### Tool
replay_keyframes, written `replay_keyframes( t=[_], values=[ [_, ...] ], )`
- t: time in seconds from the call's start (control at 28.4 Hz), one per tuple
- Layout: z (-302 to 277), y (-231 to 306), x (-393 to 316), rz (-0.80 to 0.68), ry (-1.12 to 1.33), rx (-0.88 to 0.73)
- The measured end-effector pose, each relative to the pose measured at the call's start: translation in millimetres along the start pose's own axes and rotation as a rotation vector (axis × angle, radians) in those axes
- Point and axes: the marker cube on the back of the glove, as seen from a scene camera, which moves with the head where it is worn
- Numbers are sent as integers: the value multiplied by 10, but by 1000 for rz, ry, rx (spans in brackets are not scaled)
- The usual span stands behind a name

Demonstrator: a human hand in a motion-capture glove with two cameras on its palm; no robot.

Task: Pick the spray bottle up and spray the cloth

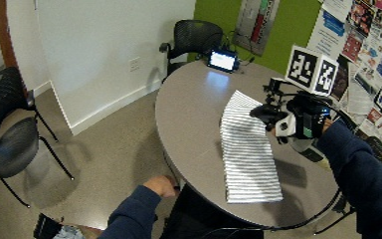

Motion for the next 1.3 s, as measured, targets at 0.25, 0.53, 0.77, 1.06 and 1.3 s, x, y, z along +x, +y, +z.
replay_keyframes(
  t=[0.25,0.53,0.77,1.06,1.3],
  values=[
    [302,-123,-386,-94,40,-319],
    [392,-262,-446,-36,222,-536],
    [447,-196,-298,-1,228,-553],
    [422,-149,-247,-24,147,-545],
    [316,-110,-184,-81,28,-517]
  ],
)
